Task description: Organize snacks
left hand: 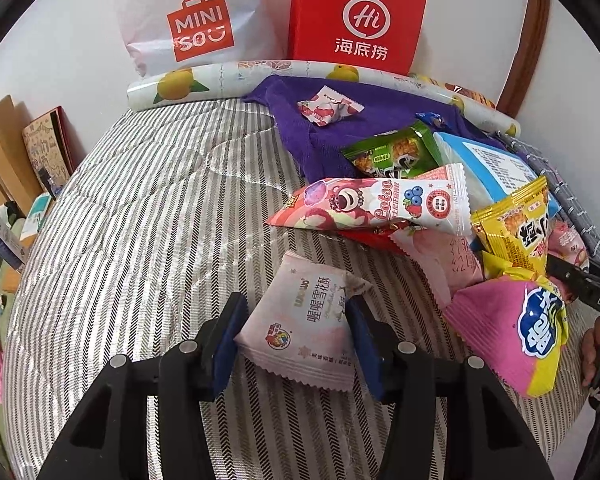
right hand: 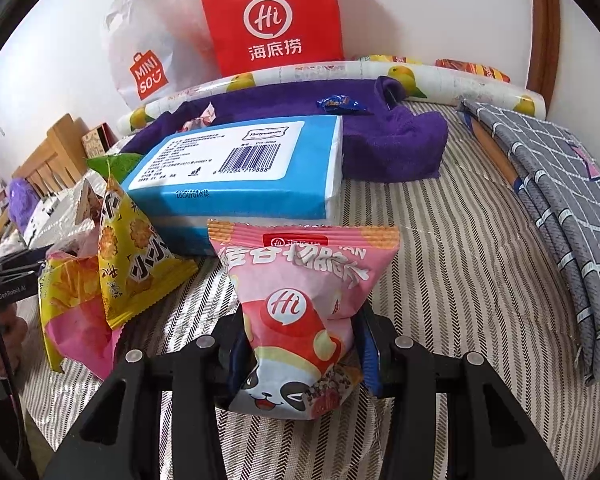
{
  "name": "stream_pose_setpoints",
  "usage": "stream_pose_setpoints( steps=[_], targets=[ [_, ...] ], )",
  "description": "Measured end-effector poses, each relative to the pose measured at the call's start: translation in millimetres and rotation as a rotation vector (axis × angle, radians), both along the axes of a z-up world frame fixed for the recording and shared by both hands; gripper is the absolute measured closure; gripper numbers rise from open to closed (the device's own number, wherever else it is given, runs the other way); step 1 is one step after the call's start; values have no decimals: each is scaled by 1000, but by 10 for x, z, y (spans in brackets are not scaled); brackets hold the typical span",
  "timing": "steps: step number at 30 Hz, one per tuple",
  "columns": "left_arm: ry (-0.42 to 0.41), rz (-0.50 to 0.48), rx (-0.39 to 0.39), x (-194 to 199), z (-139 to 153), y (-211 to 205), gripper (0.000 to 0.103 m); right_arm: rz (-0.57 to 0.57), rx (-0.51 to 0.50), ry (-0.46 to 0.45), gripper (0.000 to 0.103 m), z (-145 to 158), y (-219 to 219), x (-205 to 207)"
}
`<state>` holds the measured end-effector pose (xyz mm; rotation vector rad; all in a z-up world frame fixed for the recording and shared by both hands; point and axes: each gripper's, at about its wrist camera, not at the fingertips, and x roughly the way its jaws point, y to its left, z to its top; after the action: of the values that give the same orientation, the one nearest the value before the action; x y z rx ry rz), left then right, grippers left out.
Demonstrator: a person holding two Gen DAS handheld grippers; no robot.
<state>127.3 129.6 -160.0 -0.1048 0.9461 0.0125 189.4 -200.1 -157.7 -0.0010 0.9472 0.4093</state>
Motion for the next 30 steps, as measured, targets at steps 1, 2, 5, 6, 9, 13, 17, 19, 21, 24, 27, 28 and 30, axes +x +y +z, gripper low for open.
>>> stream_pose_setpoints(
  steps=[1,2,5,6,9,13,17,19,21,24,27,28,30],
  targets=[
    [-1,1,-5,-7,-2,5,53,2,1,0,58,0,-2,-1],
    [-2,1,-6,-8,-1,7,54,1,3,0,58,3,-6,1],
    [0,1,7,0,-4,-14,54,-4,-2,-1,58,-1,12,3],
    [1,1,14,2,-4,-25,54,-5,-11,-3,58,-3,27,2],
    [2,-1,30,2,0,-48,54,4,-70,-14,58,-1,110,-6],
    [-4,1,11,-10,8,-20,55,7,-80,-12,58,-3,118,-4],
    [20,-5,3,-33,35,-23,56,-12,-50,-5,62,9,54,8],
    [38,-19,-23,-54,56,-7,57,-39,-71,-23,62,32,44,-16],
    [54,-19,-50,-83,74,20,57,-40,-91,-34,63,52,43,-65],
    [56,-22,-58,-150,126,21,57,-31,-54,-29,63,123,23,-169],
    [43,-27,-67,-212,223,-22,57,-26,-33,-37,63,244,28,-262],
    [38,-29,-70,-221,255,-38,57,-23,-32,-49,63,302,35,-294],
    [25,-38,-72,-237,347,-89,57,-18,-16,-69,63,424,38,-346]
  ],
)
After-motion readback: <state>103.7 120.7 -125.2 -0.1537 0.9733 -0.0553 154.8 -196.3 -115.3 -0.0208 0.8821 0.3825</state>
